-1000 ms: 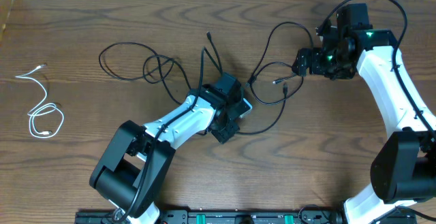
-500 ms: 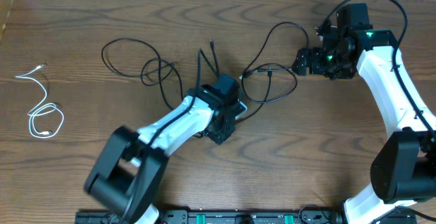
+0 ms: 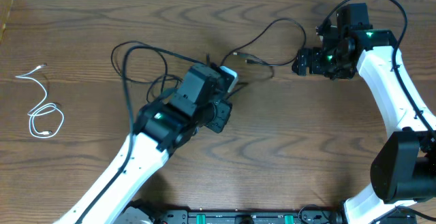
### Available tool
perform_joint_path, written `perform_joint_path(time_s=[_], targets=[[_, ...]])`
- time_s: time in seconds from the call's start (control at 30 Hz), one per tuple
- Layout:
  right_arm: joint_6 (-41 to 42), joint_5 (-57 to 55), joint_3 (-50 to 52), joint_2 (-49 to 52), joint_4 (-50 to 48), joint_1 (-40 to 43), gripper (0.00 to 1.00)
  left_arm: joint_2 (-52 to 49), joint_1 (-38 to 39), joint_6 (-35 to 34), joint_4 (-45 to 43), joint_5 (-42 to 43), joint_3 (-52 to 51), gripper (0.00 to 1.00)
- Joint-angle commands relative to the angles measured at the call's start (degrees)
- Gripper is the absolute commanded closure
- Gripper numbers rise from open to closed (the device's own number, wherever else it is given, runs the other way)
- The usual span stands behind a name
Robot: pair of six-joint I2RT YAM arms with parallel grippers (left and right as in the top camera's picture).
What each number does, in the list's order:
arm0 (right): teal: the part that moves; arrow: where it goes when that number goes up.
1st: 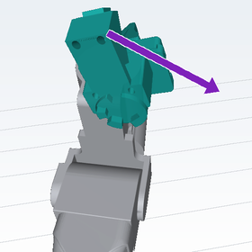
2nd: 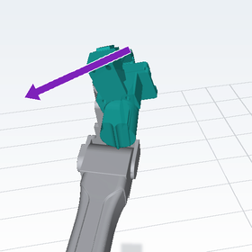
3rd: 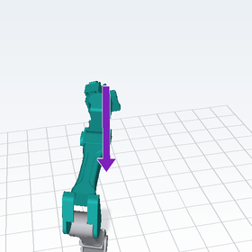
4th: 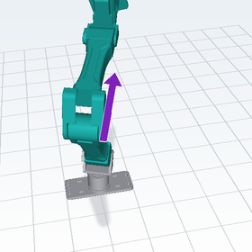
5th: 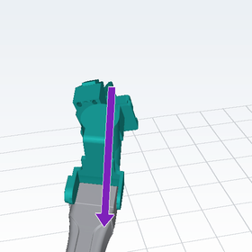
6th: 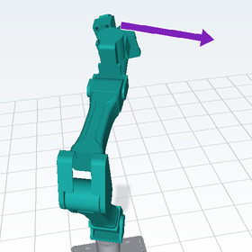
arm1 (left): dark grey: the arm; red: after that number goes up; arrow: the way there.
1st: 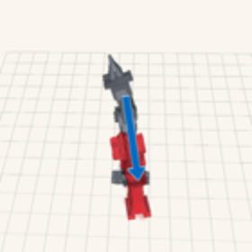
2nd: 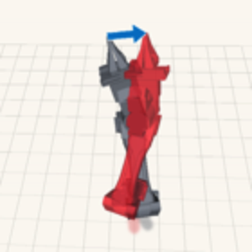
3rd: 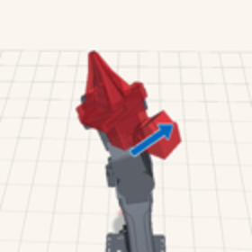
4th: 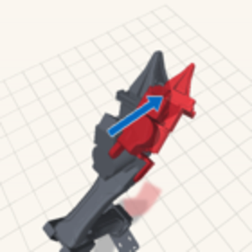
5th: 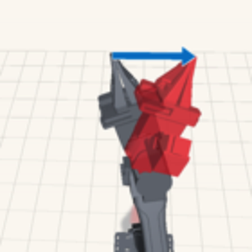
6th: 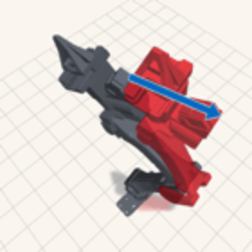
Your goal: Untangle cables
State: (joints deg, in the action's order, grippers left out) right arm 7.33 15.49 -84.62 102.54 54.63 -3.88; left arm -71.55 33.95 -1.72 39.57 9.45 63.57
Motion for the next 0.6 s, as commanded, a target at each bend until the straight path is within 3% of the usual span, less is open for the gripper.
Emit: perform_joint_path(time_s=[0.0,0.3,0.57], targets=[[-0.55,0.79,0.26,-0.2,-0.02,-0.09,0.03,2.08,-0.28,-1.57,0.0,-3.34,0.74,0.92],[-0.55,0.79,0.26,-0.2,0.22,-0.09,0.03,3.15,-3.98,-2.82,-3.37,-7.61,0.74,0.92],[-0.52,0.79,0.26,-0.2,0.11,-0.09,0.03,3.13,-14.78,-7.28,-8.76,-7.61,0.74,0.92]])
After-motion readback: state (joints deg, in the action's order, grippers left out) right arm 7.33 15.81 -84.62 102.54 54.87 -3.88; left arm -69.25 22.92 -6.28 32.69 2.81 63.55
